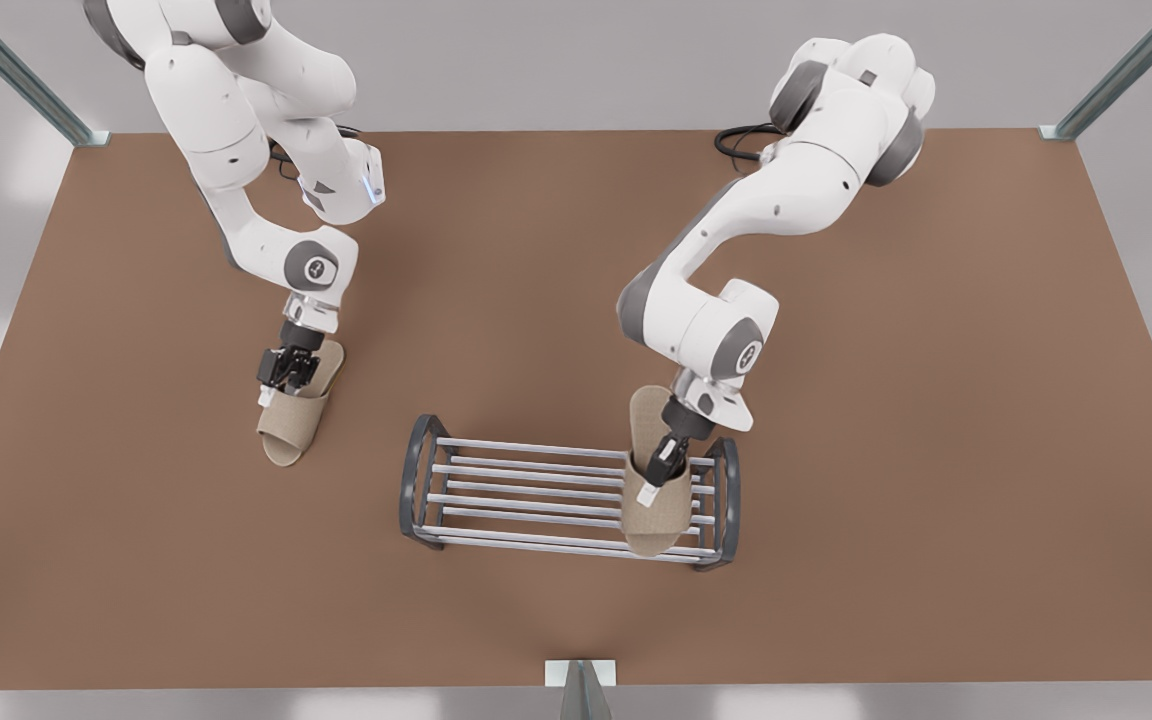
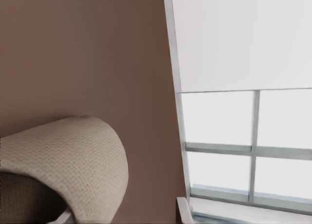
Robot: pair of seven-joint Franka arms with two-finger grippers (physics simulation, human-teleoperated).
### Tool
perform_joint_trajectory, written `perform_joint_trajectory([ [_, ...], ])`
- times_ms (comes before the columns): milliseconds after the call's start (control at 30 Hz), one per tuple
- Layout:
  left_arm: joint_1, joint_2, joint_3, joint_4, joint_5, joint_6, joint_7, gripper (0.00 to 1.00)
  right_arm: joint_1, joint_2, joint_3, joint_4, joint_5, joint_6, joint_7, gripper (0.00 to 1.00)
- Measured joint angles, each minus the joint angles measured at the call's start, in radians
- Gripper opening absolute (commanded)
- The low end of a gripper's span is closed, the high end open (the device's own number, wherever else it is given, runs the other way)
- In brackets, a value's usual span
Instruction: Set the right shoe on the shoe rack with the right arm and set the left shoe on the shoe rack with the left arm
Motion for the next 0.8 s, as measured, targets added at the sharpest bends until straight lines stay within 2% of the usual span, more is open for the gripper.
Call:
perform_joint_trajectory([
  [33, -0.003, 0.005, 0.003, -0.001, 0.004, -0.002, -0.006, 0.65, 0.0, 0.001, -0.001, 0.001, 0.0, 0.001, 0.0, 0.72],
  [100, -0.022, 0.008, 0.003, -0.018, 0.017, -0.008, -0.017, 0.77, 0.0, 0.003, -0.003, 0.001, 0.0, 0.004, 0.001, 0.63],
  [133, -0.03, 0.008, 0.003, -0.028, 0.021, -0.012, -0.022, 0.92, 0.001, 0.002, -0.003, 0.001, 0.0, 0.004, 0.001, 0.59],
  [167, -0.035, 0.008, 0.003, -0.033, 0.024, -0.017, -0.027, 0.99, 0.003, 0.002, -0.004, 0.001, 0.0, 0.005, 0.002, 0.54],
  [267, -0.038, 0.006, 0.004, -0.038, 0.03, -0.022, -0.04, 0.99, 0.006, 0.001, -0.003, -0.001, 0.0, 0.006, 0.002, 0.43],
  [300, -0.038, 0.005, 0.004, -0.039, 0.031, -0.022, -0.044, 0.99, 0.006, 0.0, -0.004, -0.001, 0.0, 0.006, 0.002, 0.26],
  [333, -0.038, 0.003, 0.004, -0.04, 0.032, -0.02, -0.047, 0.99, 0.006, 0.0, -0.004, -0.001, 0.0, 0.007, 0.002, 0.21],
  [400, -0.035, -0.034, 0.004, -0.085, 0.033, -0.015, -0.053, 1.0, 0.006, -0.006, -0.004, 0.0, 0.001, 0.01, 0.002, 0.21],
  [567, -0.032, -0.377, 0.002, -0.521, 0.031, -0.01, -0.063, 1.0, -0.001, -0.121, -0.021, 0.033, 0.0, 0.084, -0.004, 0.21],
  [667, -0.041, -0.573, 0.062, -0.672, 0.027, -0.002, -0.068, 1.0, -0.01, -0.225, -0.024, 0.114, -0.002, 0.19, -0.013, 0.21],
  [733, -0.029, -0.58, 0.17, -0.696, 0.033, -0.002, -0.059, 1.0, -0.023, -0.279, -0.023, 0.234, -0.002, 0.307, -0.022, 0.21],
  [800, 0.099, -0.5, 0.217, -0.702, 0.099, -0.041, -0.042, 1.0, -0.035, -0.31, -0.02, 0.35, -0.002, 0.438, -0.031, 0.21],
])
